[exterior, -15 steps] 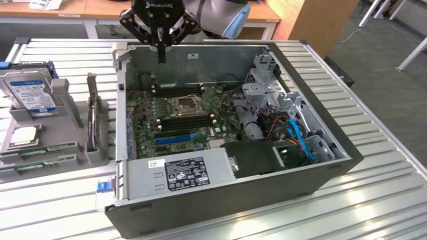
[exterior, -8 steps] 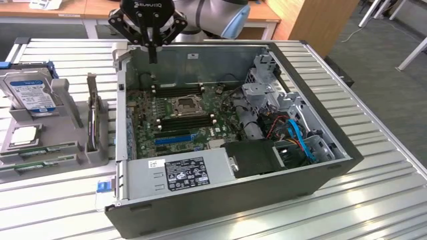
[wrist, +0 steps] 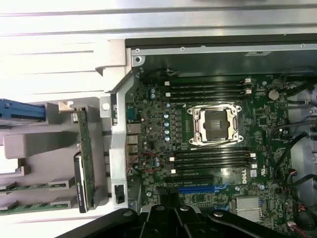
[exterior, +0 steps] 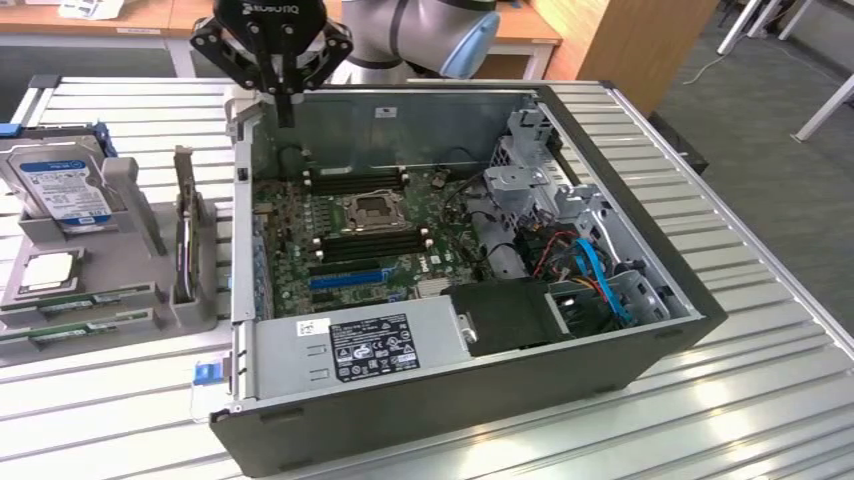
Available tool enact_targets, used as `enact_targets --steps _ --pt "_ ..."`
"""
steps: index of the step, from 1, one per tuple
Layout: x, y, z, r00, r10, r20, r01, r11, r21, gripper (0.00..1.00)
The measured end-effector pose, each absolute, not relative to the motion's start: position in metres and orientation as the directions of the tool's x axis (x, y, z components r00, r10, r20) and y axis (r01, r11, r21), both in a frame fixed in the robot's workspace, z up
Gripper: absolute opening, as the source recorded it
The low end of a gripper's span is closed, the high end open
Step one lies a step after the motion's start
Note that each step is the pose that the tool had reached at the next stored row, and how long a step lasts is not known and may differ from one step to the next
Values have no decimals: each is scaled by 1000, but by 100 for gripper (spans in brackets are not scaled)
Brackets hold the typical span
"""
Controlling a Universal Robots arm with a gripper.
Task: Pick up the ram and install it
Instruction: 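Reach for the ram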
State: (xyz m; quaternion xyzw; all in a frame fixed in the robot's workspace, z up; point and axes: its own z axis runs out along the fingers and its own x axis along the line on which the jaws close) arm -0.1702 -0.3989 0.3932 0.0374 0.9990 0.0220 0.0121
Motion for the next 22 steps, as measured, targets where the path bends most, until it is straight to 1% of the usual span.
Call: enact_targets --steps 22 --pt "-214 -399 393 -997 75 -17 75 996 45 10"
